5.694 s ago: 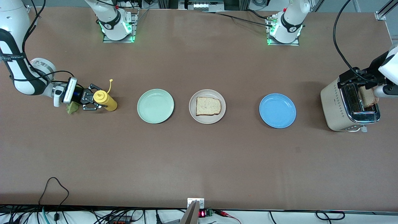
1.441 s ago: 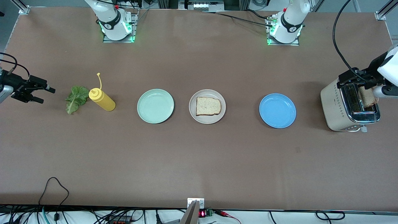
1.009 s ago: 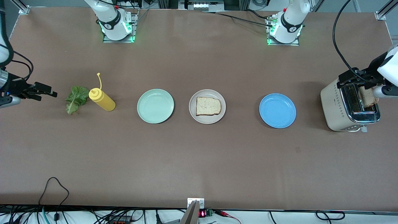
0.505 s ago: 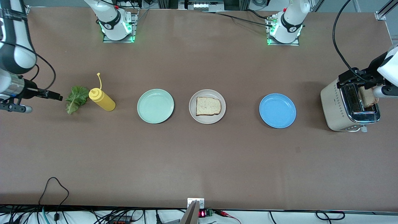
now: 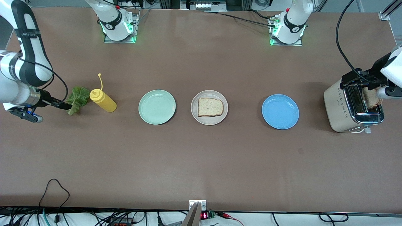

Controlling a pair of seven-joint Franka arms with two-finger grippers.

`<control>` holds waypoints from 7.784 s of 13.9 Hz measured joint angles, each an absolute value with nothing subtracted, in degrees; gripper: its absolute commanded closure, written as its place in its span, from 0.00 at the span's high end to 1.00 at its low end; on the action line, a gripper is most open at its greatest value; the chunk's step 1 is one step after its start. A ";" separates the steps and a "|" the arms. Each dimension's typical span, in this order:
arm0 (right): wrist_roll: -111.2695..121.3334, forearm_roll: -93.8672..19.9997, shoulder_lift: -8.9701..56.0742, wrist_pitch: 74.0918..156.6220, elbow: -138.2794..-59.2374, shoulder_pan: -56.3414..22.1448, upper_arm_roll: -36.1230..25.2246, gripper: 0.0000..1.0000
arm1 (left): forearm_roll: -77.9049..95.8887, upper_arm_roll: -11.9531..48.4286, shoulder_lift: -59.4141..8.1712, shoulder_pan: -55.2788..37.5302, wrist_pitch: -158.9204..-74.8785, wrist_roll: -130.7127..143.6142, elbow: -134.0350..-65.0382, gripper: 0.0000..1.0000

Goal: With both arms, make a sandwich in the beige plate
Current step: 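Lower the right gripper and grasp the lettuce leaf, then lift the lettuce leaf with the right gripper and carry it over the bread, then lower the lettuce onto the bread slice and open the right gripper, then withdraw the right gripper past the mustard bottle to its rest pose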

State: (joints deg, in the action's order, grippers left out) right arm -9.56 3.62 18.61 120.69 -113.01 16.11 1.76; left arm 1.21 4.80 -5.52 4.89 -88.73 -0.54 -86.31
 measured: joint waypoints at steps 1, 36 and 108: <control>-9.56 4.29 19.61 121.54 -113.11 16.73 1.64 1.00 | 1.21 4.80 -5.52 4.89 -88.73 -0.54 -86.32 1.00; -0.74 10.27 18.65 122.73 -114.42 18.23 2.31 0.00 | 1.21 4.89 -5.51 4.89 -89.07 -0.54 -86.36 1.00; -51.19 -13.23 17.50 105.59 -89.76 -6.24 11.77 1.00 | 1.14 5.06 -7.13 4.82 -88.32 -0.65 -86.57 1.00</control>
State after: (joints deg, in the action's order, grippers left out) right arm -51.19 -13.23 17.50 105.59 -89.76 -6.24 11.77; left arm 1.14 5.06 -7.13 4.82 -88.32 -0.65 -86.57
